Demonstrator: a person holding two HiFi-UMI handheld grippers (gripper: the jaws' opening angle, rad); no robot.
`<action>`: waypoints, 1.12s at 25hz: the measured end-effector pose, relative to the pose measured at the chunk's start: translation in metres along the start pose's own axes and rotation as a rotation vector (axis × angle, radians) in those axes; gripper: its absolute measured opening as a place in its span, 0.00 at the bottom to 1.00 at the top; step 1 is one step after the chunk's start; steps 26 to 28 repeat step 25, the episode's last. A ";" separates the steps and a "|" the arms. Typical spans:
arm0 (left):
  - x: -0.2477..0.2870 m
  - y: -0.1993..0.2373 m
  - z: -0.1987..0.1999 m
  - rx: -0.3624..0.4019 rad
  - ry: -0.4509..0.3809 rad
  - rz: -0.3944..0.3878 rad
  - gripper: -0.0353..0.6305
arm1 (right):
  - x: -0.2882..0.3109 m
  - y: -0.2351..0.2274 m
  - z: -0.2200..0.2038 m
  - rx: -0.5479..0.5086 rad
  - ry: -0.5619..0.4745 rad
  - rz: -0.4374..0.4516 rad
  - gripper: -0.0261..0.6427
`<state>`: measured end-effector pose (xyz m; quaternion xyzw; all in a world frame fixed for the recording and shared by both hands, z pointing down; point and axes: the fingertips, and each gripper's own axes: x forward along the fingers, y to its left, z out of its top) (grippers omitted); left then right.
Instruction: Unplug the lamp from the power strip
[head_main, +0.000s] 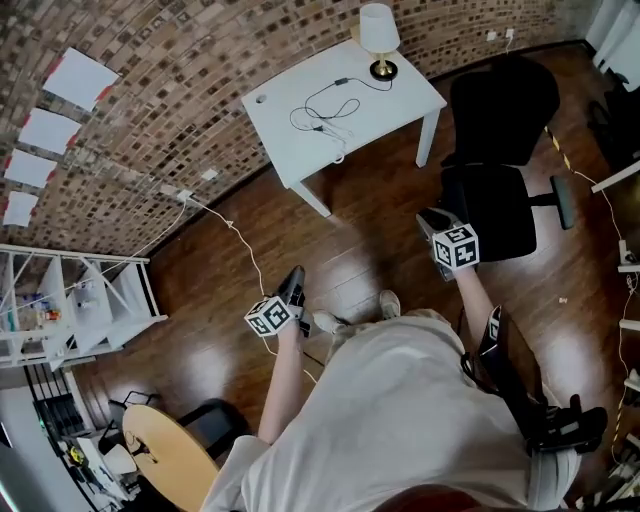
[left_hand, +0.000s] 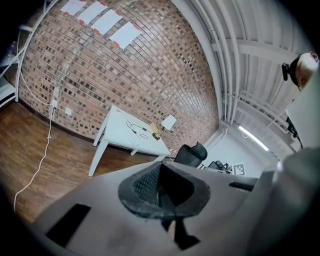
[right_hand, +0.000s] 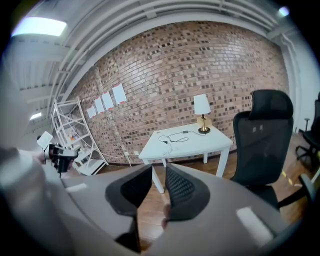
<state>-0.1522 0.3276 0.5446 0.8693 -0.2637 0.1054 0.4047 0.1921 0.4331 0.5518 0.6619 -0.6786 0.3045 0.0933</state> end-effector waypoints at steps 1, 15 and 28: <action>-0.003 0.001 -0.003 0.001 0.005 0.004 0.06 | -0.003 0.001 -0.002 -0.024 0.001 -0.008 0.15; -0.007 0.006 -0.005 -0.005 0.007 0.015 0.06 | 0.010 0.020 -0.002 -0.118 0.019 0.029 0.12; 0.008 -0.009 -0.015 -0.007 0.005 -0.012 0.06 | 0.028 0.019 -0.005 -0.163 0.053 0.057 0.12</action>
